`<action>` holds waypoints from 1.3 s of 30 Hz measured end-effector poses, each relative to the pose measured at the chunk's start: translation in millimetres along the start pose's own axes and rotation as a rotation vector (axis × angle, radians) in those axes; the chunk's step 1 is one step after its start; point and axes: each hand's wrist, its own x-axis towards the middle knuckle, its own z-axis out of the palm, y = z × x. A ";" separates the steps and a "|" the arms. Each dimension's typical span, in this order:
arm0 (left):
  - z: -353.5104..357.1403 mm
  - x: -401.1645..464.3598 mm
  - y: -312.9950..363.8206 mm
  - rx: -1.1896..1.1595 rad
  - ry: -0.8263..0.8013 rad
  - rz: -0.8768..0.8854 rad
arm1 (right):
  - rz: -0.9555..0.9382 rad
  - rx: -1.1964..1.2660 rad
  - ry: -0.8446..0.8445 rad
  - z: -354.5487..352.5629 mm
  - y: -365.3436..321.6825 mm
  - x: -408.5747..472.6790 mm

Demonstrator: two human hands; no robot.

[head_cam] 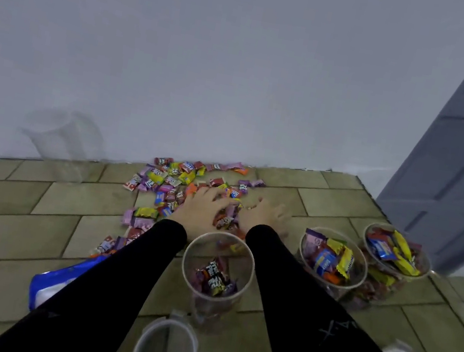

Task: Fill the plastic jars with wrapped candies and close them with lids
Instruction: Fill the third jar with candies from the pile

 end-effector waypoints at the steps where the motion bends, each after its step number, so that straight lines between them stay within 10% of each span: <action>1: 4.9 5.9 -0.4 0.046 -0.034 0.000 | 0.000 -0.045 0.022 7.3 2.8 3.7; 39: 39.4 104.0 -25.8 -0.218 0.422 -0.206 | -0.296 -0.060 0.315 68.7 -12.4 100.4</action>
